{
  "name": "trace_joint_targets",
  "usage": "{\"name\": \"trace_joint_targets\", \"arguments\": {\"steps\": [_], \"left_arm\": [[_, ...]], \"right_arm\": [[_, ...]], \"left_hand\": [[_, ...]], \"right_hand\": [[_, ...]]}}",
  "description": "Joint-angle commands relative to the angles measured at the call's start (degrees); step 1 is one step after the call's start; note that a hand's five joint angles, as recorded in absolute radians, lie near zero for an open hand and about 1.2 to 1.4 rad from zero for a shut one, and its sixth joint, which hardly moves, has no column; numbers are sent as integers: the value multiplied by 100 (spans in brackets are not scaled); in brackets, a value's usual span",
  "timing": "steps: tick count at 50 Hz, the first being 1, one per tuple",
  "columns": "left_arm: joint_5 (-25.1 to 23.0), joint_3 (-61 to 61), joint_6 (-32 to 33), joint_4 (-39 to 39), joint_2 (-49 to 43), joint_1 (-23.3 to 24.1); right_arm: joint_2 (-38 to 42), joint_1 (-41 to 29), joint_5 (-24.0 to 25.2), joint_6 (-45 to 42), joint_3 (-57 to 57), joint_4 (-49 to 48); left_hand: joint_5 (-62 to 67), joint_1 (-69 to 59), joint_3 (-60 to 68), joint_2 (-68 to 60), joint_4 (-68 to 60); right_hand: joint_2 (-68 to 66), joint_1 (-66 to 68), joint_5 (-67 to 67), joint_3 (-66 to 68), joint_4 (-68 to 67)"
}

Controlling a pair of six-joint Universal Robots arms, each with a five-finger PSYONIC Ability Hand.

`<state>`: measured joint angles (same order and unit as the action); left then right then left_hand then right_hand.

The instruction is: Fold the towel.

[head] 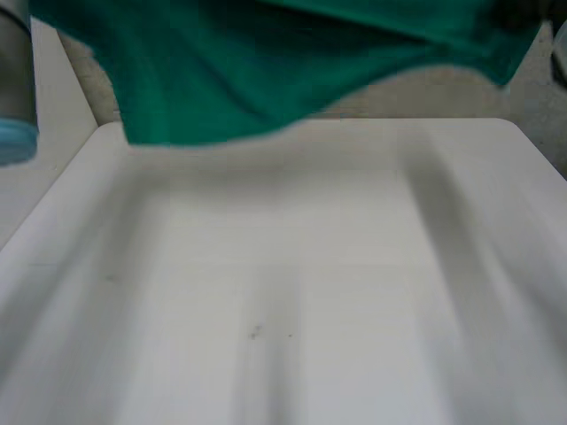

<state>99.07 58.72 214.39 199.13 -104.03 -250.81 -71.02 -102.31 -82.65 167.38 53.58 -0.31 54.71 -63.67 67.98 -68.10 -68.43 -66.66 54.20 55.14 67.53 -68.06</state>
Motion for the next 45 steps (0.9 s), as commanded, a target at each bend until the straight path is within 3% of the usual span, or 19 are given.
{"name": "trace_joint_targets", "arguments": {"steps": [1,5,10,17,19,20,27,31,37,45], "left_arm": [[-28,1008,-20,-103,32,147],[-89,1773,-38,-94,-12,156],[-107,2582,-205,-94,-161,129],[-116,3093,-310,-103,-390,217],[-107,3093,-319,-103,-372,287],[-107,3084,-319,-103,-372,322],[-72,2848,-319,-155,-75,673],[-72,2698,-319,-234,145,954],[-63,2417,-319,-445,479,1368],[-37,1925,-311,-612,594,1623]], "right_arm": [[-159,36,486,-39,495,627],[157,27,724,-276,592,1172],[1376,-25,742,-934,330,2611],[2548,-34,654,-1006,-417,3616],[2716,-17,575,-761,-620,3590],[2716,18,531,-490,-638,3433],[2033,62,530,127,18,2651],[1538,62,557,137,707,2307],[21,54,627,171,2680,1482],[-913,-51,785,750,4430,726]], "left_hand": [[1529,-1633,1202,-1190,-1157],[1529,-1633,1202,-1190,-1157],[1529,-1633,1202,-1190,-1157],[1529,-1633,1202,-1190,-1157],[1529,-1633,1202,-1190,-1157],[1529,-1633,1202,-1190,-1157],[1529,-1633,1202,-1190,-1157],[1529,-1633,1202,-1190,-1157],[1529,-1633,1202,-1190,-1157],[1529,-1633,1202,-1190,-1157]], "right_hand": [[-1334,2580,1486,1247,-1194],[-1334,2580,1486,1247,-1194],[-1334,2580,1486,1247,-1194],[-1334,2580,1486,1247,-1194],[62,1184,90,-149,202],[1922,-675,-1769,-2009,2062],[4608,-3362,-4456,-4695,4748],[4665,-3419,-4513,-4752,4805],[4833,-3587,-4681,-4920,4973],[4850,-3604,-4698,-4937,4990]]}}
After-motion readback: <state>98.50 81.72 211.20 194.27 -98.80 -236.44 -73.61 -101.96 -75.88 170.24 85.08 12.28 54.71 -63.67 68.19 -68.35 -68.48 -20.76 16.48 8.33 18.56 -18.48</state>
